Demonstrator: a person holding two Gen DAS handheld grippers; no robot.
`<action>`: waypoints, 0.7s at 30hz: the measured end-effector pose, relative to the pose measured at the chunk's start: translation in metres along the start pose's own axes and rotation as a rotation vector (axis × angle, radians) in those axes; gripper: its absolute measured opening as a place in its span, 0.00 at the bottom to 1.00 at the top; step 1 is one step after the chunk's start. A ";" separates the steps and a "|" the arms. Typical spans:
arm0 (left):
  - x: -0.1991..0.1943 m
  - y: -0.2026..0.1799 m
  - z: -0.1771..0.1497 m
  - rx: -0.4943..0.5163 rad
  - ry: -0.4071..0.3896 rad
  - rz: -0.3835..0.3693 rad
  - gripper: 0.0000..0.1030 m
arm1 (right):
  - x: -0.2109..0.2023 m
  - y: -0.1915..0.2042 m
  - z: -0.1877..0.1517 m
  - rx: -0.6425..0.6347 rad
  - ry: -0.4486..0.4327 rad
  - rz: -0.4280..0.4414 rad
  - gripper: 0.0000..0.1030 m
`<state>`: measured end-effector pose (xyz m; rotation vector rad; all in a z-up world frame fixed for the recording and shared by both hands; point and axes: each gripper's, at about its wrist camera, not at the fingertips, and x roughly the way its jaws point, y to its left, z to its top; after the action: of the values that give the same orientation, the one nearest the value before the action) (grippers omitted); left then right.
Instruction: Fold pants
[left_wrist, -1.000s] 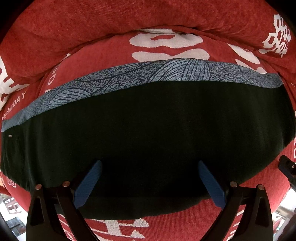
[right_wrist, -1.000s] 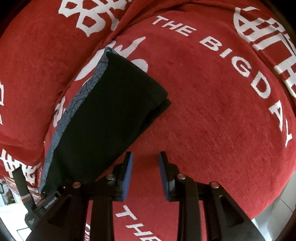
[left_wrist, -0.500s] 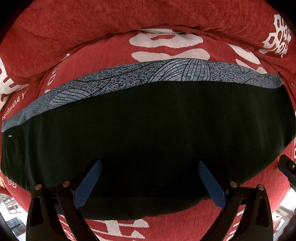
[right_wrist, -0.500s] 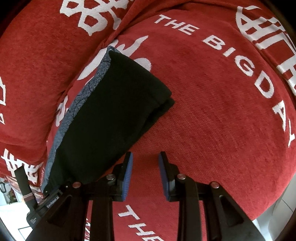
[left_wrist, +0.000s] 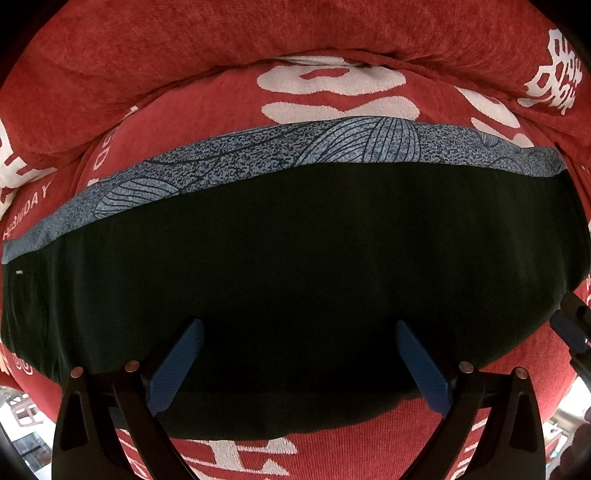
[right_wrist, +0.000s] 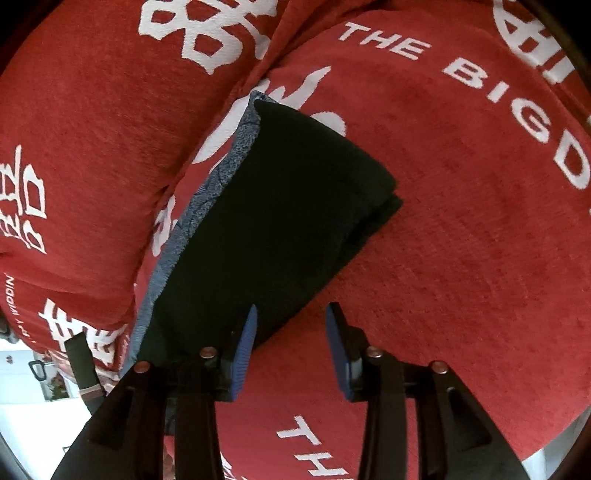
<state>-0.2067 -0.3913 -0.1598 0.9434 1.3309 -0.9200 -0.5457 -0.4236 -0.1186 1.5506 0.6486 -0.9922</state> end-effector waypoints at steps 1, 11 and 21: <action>0.001 0.000 0.002 -0.001 -0.001 -0.001 1.00 | 0.000 -0.002 -0.001 0.010 -0.004 0.015 0.41; -0.001 0.011 -0.011 -0.006 -0.019 -0.008 1.00 | 0.009 -0.026 0.005 0.110 -0.101 0.228 0.44; -0.038 0.025 0.015 -0.025 -0.181 0.056 0.96 | 0.024 -0.011 0.028 0.190 -0.086 0.343 0.14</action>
<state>-0.1795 -0.3962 -0.1211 0.8530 1.1545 -0.9218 -0.5504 -0.4512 -0.1454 1.7050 0.2207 -0.8704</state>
